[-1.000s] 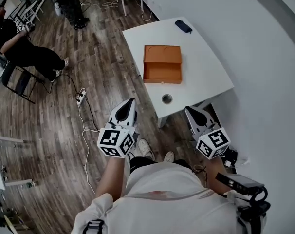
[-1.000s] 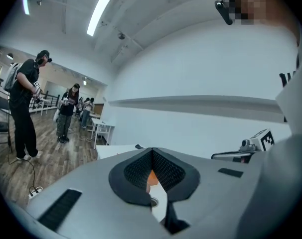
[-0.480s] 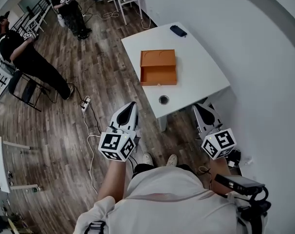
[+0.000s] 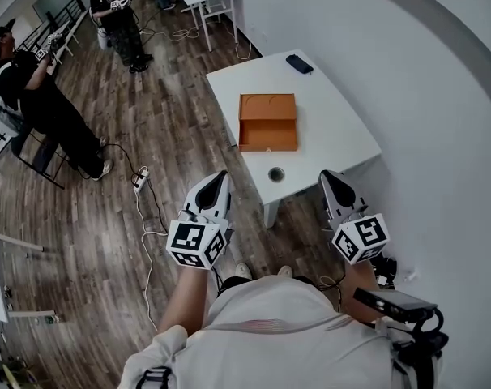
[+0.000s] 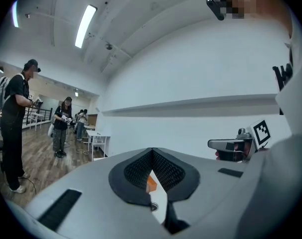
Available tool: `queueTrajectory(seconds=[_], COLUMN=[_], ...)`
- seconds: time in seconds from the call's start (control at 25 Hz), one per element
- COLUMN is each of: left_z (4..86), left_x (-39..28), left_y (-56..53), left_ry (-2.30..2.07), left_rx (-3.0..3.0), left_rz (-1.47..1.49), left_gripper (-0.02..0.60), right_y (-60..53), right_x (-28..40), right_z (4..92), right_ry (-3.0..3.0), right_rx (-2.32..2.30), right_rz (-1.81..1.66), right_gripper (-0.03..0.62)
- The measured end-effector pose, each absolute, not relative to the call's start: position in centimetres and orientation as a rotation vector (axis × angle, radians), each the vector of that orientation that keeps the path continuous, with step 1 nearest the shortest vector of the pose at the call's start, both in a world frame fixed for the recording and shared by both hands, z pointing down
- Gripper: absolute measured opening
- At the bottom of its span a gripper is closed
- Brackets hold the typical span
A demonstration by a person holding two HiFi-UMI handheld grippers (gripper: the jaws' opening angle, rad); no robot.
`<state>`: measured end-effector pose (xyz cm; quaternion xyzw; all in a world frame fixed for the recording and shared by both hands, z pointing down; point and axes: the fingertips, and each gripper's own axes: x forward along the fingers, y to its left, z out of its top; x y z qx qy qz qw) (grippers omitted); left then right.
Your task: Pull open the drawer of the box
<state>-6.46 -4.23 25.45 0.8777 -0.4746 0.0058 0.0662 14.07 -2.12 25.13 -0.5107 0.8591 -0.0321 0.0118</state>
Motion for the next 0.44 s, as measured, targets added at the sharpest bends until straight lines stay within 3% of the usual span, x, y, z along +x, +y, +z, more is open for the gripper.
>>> queueTrajectory(seconds=[0.44], left_z=[24.7], left_x=[-7.3], left_y=[-4.4], left_ry=[-1.398], left_rx=[2.679], left_rz=[-0.002], left_gripper=[0.011], right_y=[-2.1], right_x=[12.4], right_z=[23.9], right_ry=[2.692], right_rx=[-1.612], right_rz=[-0.052], right_gripper=[0.003])
